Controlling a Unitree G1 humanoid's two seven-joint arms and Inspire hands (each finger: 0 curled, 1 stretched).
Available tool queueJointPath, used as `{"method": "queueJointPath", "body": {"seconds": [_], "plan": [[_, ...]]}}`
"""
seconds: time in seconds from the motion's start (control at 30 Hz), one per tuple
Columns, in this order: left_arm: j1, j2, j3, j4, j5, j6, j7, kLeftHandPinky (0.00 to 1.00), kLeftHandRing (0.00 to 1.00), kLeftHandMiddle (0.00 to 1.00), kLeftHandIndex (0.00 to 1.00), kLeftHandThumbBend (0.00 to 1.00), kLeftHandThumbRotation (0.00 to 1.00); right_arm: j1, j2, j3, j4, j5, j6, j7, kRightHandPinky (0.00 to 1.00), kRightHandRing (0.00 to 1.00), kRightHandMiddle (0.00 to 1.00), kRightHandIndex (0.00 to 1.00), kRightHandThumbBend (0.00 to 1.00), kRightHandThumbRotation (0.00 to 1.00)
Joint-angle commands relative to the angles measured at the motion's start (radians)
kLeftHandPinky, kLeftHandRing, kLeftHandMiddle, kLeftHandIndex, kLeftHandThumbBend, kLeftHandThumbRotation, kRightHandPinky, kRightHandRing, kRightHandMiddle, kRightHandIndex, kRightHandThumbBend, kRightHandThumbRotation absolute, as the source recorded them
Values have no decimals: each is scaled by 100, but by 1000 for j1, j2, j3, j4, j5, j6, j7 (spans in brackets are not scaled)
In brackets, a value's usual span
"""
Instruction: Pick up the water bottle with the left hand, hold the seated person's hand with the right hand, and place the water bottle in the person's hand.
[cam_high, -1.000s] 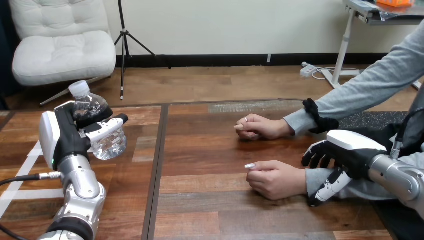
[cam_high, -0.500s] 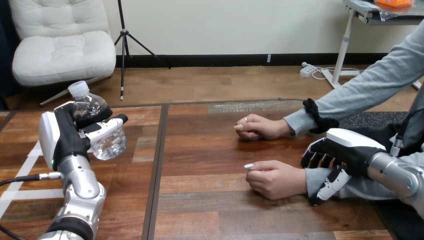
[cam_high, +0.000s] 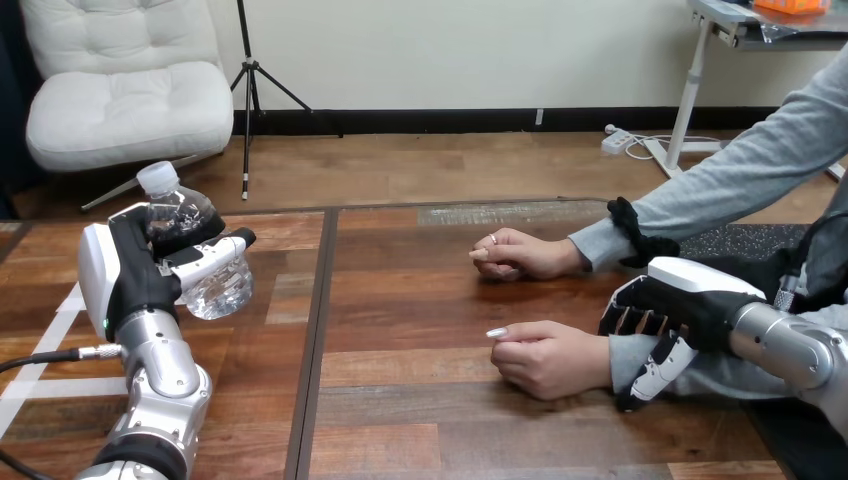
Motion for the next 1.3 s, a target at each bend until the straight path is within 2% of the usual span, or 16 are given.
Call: {"method": "queueJointPath", "body": {"seconds": [0.0, 0.27, 0.77, 1.27], "plan": [[-68, 7, -1, -59, 5, -10, 0, 29, 35, 39, 48, 77, 0, -27, 38, 7, -11, 5, 1, 16, 53, 55, 60, 62, 92, 3], [-70, 6, 4, -59, 0, -6, -5, 26, 32, 37, 48, 76, 0, -29, 38, 6, -14, 5, 1, 21, 49, 51, 57, 59, 91, 1], [-70, 8, 2, -57, 3, -14, -2, 34, 41, 44, 48, 77, 0, -33, 37, 13, -15, -9, 4, 14, 36, 40, 46, 47, 91, 0], [-70, 11, 1, -57, 5, -10, -7, 31, 36, 41, 48, 76, 0, -35, 32, 20, -17, -26, -11, 1, 29, 34, 40, 40, 90, 0]]}}
